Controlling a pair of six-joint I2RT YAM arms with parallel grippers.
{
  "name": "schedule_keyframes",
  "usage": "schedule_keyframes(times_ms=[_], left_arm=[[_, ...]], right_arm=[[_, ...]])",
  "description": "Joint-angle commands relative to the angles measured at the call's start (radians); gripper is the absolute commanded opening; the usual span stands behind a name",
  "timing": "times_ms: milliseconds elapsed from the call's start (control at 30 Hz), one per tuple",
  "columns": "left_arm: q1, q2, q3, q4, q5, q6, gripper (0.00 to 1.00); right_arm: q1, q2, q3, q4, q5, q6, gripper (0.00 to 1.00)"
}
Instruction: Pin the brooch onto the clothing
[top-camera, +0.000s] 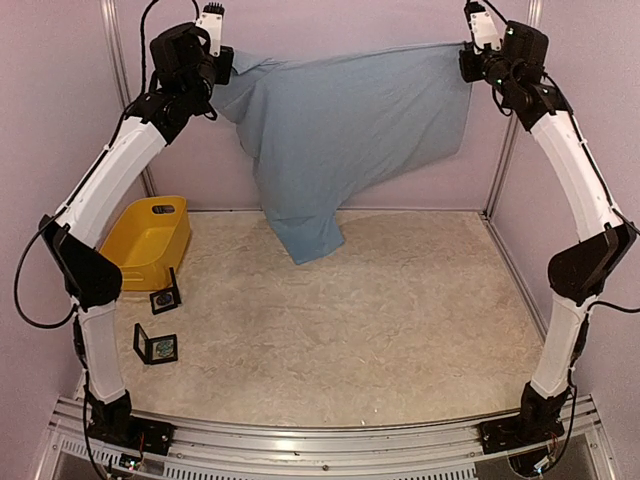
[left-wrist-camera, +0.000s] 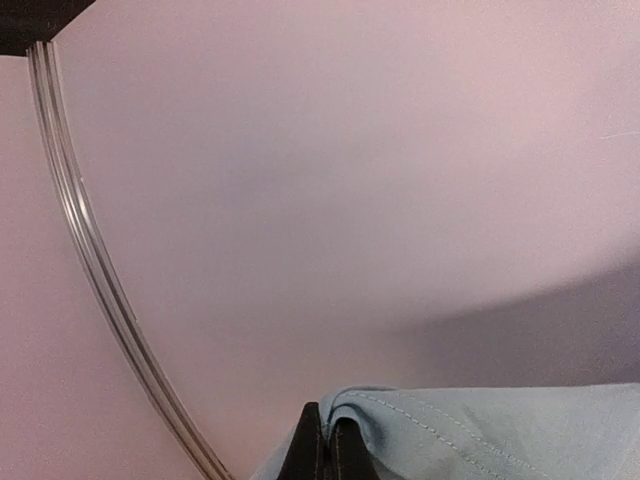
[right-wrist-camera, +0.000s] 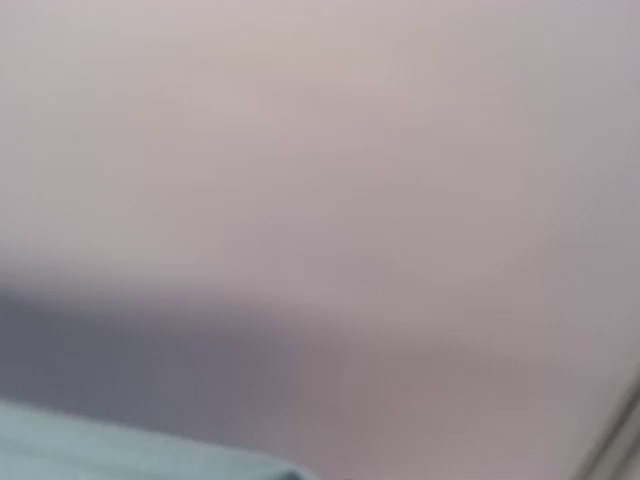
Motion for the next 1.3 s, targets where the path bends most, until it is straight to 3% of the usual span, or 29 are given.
schedule_keyframes(times_ms=[0,100,300,467,667,900,1267], left_arm=[[0.009,-0.098,-0.006,0.152,-0.026,0.105,0.00],[-0.001,-0.127,-0.093,0.113,-0.032,0.104,0.00],[-0.115,-0.361,-0.627,0.039,-0.097,-0.016,0.00],[-0.250,-0.551,-1.035,-0.216,0.010,-0.406,0.00],[-0.379,-0.654,-1.372,-0.389,0.159,-0.795,0.00],[-0.516,-0.671,-1.499,-0.493,0.260,-1.016,0.00],[-0.672,-0.627,-1.460,-0.694,0.422,-1.055,0.00]], right_arm=[[-0.012,-0.076,0.020,0.107,0.021,-0.153,0.00],[-0.011,-0.141,-0.093,0.045,0.040,-0.160,0.00],[-0.004,-0.450,-0.775,0.027,0.014,-0.023,0.00],[0.026,-0.665,-1.238,-0.100,-0.123,0.248,0.00],[0.076,-0.696,-1.521,-0.359,-0.443,0.546,0.00],[0.124,-0.726,-1.667,-0.558,-0.430,0.651,0.00],[0.144,-0.718,-1.652,-0.791,-0.427,0.694,0.00]])
